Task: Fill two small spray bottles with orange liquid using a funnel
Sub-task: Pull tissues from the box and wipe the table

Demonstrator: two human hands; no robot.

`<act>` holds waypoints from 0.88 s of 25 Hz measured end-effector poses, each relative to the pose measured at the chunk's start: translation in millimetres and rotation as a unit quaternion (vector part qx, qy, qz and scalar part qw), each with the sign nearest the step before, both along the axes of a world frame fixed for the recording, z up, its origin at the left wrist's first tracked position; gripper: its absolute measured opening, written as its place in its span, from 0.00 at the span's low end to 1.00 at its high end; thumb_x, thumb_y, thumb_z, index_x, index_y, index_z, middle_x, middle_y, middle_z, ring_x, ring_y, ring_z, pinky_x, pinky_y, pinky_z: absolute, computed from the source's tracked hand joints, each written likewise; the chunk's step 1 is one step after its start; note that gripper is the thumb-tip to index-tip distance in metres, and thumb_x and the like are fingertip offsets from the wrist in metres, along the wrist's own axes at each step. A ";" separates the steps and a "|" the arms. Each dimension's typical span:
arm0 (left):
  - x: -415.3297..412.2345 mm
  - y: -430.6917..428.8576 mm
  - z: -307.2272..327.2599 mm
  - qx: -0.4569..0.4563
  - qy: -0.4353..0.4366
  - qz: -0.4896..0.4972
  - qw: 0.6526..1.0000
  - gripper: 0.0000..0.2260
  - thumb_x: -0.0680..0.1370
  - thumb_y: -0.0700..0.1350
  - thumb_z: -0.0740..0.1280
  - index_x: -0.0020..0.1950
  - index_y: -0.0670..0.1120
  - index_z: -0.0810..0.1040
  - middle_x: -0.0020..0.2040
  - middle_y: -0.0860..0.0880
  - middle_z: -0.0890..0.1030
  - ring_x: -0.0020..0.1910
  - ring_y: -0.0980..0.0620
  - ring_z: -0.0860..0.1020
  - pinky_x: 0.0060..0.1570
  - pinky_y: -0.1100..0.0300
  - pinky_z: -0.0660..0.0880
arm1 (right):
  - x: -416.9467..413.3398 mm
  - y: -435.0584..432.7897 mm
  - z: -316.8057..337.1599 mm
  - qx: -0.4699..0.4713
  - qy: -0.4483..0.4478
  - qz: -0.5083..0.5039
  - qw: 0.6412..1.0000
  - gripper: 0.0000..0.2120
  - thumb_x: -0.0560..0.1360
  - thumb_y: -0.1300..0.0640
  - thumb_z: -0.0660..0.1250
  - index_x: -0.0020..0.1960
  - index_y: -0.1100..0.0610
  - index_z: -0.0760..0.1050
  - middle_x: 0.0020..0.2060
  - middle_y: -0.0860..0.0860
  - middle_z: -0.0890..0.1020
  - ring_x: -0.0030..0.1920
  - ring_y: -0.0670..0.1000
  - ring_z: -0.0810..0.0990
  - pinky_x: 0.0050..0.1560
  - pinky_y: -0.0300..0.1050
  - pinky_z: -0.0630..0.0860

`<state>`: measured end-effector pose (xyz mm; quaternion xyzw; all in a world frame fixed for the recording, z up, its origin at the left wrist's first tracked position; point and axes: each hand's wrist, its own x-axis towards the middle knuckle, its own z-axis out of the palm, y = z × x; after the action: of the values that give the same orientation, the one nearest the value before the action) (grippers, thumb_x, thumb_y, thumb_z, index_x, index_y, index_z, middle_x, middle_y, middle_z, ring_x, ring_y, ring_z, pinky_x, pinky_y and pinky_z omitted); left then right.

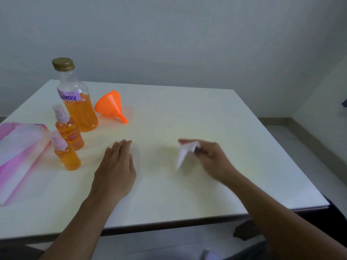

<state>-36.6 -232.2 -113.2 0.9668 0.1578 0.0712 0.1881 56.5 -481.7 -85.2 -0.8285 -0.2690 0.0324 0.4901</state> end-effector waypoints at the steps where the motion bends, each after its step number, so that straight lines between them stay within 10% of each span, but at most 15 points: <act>1: -0.4 -0.7 -0.5 -0.003 0.004 0.004 1.000 0.23 0.84 0.49 0.50 0.80 0.50 0.56 0.81 0.49 0.56 0.80 0.47 0.52 0.77 0.50 0.53 | 12.7 -11.8 4.6 0.049 0.014 -0.084 0.995 0.17 0.82 0.67 0.63 0.52 0.50 0.86 0.53 0.48 0.87 0.50 0.45 0.85 0.54 0.41 0.80; 4: -0.5 -3.6 -0.4 -0.017 0.008 0.020 1.000 0.23 0.84 0.47 0.51 0.80 0.50 0.54 0.81 0.49 0.54 0.80 0.46 0.50 0.75 0.50 0.53 | 56.8 -47.9 27.9 0.061 0.009 -0.340 0.938 0.17 0.82 0.57 0.62 0.36 0.59 0.76 0.30 0.51 0.74 0.33 0.50 0.70 0.36 0.46 0.65; 8: 2.1 -7.0 1.1 -0.009 0.004 0.024 1.000 0.23 0.84 0.46 0.51 0.80 0.49 0.54 0.81 0.49 0.53 0.80 0.47 0.50 0.76 0.51 0.53 | 85.0 -63.8 56.0 -0.064 -0.076 -0.455 0.885 0.17 0.83 0.61 0.55 0.36 0.60 0.67 0.30 0.51 0.67 0.32 0.52 0.65 0.32 0.45 0.61; 12: 3.6 -6.8 -1.9 0.007 0.005 0.028 1.000 0.23 0.84 0.47 0.51 0.80 0.50 0.54 0.81 0.50 0.54 0.80 0.48 0.50 0.75 0.53 0.53 | 104.0 -25.9 21.5 -0.202 -0.024 -0.340 0.918 0.14 0.80 0.66 0.53 0.42 0.58 0.74 0.39 0.56 0.77 0.41 0.60 0.76 0.35 0.45 0.69; 14: 4.2 -6.7 -2.4 0.011 0.007 0.031 0.999 0.24 0.84 0.48 0.52 0.80 0.50 0.54 0.81 0.50 0.53 0.80 0.48 0.50 0.75 0.55 0.53 | 111.3 5.1 -1.1 -0.276 -0.002 -0.262 0.925 0.15 0.80 0.66 0.53 0.58 0.60 0.76 0.56 0.61 0.79 0.58 0.64 0.76 0.53 0.51 0.74; 16: 4.3 -7.7 -1.6 0.010 0.005 0.035 0.999 0.24 0.84 0.48 0.52 0.80 0.50 0.52 0.81 0.50 0.53 0.80 0.48 0.51 0.75 0.55 0.54 | 114.9 39.4 -9.8 -0.319 -0.025 -0.184 0.930 0.19 0.82 0.65 0.53 0.71 0.62 0.70 0.66 0.62 0.74 0.68 0.64 0.71 0.70 0.53 0.65; 22: 4.6 -7.8 -0.1 0.006 -0.007 0.044 0.999 0.26 0.83 0.49 0.54 0.80 0.50 0.51 0.81 0.48 0.57 0.80 0.46 0.55 0.73 0.53 0.60 | 79.8 116.9 -15.8 -0.283 -0.106 0.049 0.952 0.28 0.80 0.71 0.54 0.79 0.57 0.65 0.78 0.53 0.68 0.78 0.56 0.65 0.74 0.37 0.51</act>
<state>-32.0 -240.0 -113.2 0.9595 0.1980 0.0871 0.1805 136.4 -364.8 -101.0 -0.9177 -0.3393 0.0432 0.2022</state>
